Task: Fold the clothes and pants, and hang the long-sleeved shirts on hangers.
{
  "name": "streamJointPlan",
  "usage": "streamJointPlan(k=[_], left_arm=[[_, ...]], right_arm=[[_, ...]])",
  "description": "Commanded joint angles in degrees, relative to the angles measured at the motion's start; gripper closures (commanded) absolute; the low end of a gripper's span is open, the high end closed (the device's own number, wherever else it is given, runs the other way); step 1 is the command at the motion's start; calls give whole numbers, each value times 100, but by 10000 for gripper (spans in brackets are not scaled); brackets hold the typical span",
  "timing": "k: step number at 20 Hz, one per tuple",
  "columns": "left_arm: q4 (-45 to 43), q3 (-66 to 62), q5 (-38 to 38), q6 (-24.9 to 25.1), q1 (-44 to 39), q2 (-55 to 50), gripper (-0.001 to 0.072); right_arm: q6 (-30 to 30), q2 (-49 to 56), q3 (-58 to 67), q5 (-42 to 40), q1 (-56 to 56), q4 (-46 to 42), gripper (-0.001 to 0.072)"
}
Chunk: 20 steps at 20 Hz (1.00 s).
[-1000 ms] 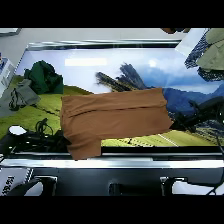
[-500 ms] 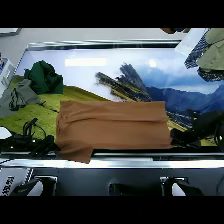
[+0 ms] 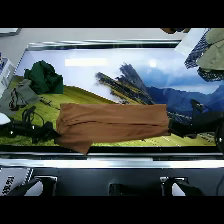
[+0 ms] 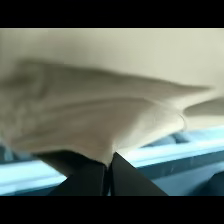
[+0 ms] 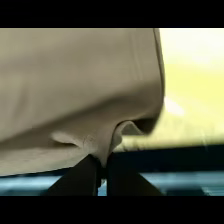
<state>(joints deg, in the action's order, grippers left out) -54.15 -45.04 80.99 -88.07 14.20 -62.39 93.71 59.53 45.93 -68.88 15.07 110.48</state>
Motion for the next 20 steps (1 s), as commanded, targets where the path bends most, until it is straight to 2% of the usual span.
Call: streamJointPlan(k=[1,11,15,18,19,20], left_arm=[[83,-964,-162,181,-17,-1049,690],[81,-4116,-15,232,-704,-3901,690],[81,-5281,195,125,-763,-4728,690],[83,-5580,238,107,-780,-5042,688],[81,-5580,236,114,-793,-5090,676],[76,-5580,201,114,-804,-5108,594]], right_arm=[[260,774,450,739,-4,328,683],[313,2275,1598,1130,-4,380,682],[313,2535,1637,1344,-4,442,681],[313,2688,1637,1445,-4,590,677],[310,2739,1637,1488,-4,693,646],[286,2758,1637,1508,-4,769,612]])
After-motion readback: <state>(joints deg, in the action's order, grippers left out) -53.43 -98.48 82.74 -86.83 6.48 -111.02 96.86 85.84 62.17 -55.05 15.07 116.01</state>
